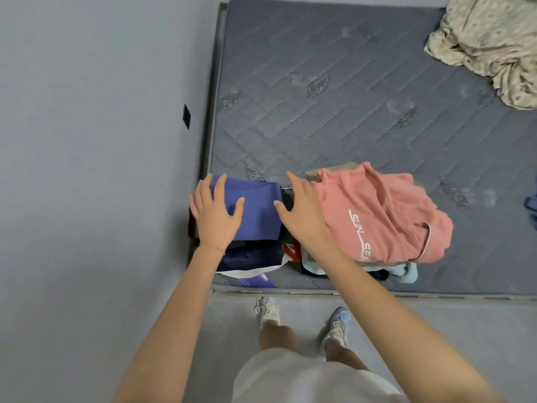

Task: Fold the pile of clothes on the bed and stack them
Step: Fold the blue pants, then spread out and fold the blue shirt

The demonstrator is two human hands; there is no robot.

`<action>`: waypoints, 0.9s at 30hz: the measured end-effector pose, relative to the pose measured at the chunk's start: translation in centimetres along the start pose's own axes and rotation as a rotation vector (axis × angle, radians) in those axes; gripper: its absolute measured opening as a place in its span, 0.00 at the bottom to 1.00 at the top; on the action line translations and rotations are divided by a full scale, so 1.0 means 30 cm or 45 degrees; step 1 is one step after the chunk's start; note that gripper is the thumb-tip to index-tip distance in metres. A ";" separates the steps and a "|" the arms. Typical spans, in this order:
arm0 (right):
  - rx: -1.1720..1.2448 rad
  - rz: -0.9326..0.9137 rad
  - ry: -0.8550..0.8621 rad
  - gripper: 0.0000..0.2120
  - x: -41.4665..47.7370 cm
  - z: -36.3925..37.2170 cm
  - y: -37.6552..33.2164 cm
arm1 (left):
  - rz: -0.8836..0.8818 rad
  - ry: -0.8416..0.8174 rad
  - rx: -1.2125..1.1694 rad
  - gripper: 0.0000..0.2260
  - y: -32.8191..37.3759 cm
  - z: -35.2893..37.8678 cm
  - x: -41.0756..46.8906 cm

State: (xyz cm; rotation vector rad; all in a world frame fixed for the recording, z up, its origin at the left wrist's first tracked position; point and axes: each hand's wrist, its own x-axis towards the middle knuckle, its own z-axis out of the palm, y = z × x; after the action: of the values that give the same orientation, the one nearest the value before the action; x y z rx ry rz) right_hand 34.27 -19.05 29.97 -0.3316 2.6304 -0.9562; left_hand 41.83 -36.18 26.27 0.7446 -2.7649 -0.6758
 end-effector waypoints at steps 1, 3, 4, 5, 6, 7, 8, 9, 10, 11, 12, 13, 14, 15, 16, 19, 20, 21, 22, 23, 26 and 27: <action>-0.097 -0.055 0.055 0.33 0.000 -0.037 0.009 | 0.101 -0.015 0.081 0.28 0.044 0.003 0.003; -0.225 -0.065 0.112 0.31 0.000 -0.112 0.051 | 0.281 -0.080 0.225 0.26 0.150 0.026 0.009; -0.258 -0.050 0.135 0.30 -0.008 -0.156 0.082 | 0.340 -0.116 0.268 0.27 0.210 0.044 0.009; -0.294 -0.056 0.174 0.28 -0.018 -0.202 0.122 | 0.380 -0.149 0.292 0.27 0.274 0.064 0.007; -0.326 -0.067 0.224 0.27 -0.031 -0.253 0.169 | 0.415 -0.172 0.308 0.27 0.342 0.086 0.003; -0.352 -0.074 0.262 0.27 -0.047 -0.305 0.219 | 0.441 -0.183 0.318 0.28 0.411 0.108 -0.002; -0.365 -0.074 0.290 0.28 -0.063 -0.359 0.276 | 0.465 -0.189 0.324 0.28 0.481 0.134 -0.010; -0.372 -0.055 0.298 0.29 -0.082 -0.417 0.336 | 0.483 -0.205 0.330 0.29 0.555 0.161 -0.023; -0.379 -0.022 0.305 0.30 -0.102 -0.476 0.399 | 0.507 -0.231 0.337 0.30 0.628 0.191 -0.042; -0.402 0.011 0.315 0.30 -0.125 -0.538 0.464 | 0.534 -0.253 0.340 0.30 0.705 0.222 -0.063; -0.435 0.040 0.338 0.30 -0.150 -0.602 0.534 | 0.566 -0.260 0.335 0.31 0.785 0.260 -0.087; -0.465 0.071 0.362 0.31 -0.180 -0.666 0.609 | 0.593 -0.267 0.322 0.31 0.863 0.301 -0.116; -0.487 0.102 0.381 0.31 -0.212 -0.728 0.688 | 0.623 -0.271 0.308 0.30 0.945 0.339 -0.150; -0.504 0.135 0.388 0.32 -0.249 -0.792 0.768 | 0.654 -0.277 0.295 0.30 1.027 0.380 -0.186; -0.515 0.171 0.397 0.32 -0.283 -0.852 0.842 | 0.684 -0.282 0.291 0.29 1.106 0.420 -0.220; -0.536 0.258 0.417 0.32 -0.386 -1.006 1.045 | 0.733 -0.291 0.274 0.28 1.322 0.534 -0.326; -0.535 0.284 0.428 0.33 -0.412 -1.051 1.105 | 0.760 -0.294 0.270 0.29 1.389 0.567 -0.357; -0.533 0.317 0.431 0.33 -0.437 -1.094 1.158 | 0.788 -0.302 0.268 0.29 1.451 0.601 -0.388; -0.535 0.354 0.425 0.33 -0.460 -1.134 1.208 | 0.816 -0.315 0.266 0.30 1.510 0.635 -0.418; -0.540 0.390 0.420 0.33 -0.482 -1.169 1.256 | 0.847 -0.325 0.265 0.30 1.565 0.666 -0.443; -0.535 0.462 0.447 0.34 -0.537 -1.263 1.392 | 0.931 -0.359 0.249 0.30 1.728 0.748 -0.502; -0.524 0.483 0.459 0.34 -0.550 -1.289 1.433 | 0.958 -0.380 0.249 0.30 1.776 0.775 -0.516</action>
State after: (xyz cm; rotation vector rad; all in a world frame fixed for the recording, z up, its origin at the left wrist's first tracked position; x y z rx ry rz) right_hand 30.44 40.87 33.45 0.2738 3.0508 -0.3738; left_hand 25.38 21.55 30.26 -0.4206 -3.0596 -0.3746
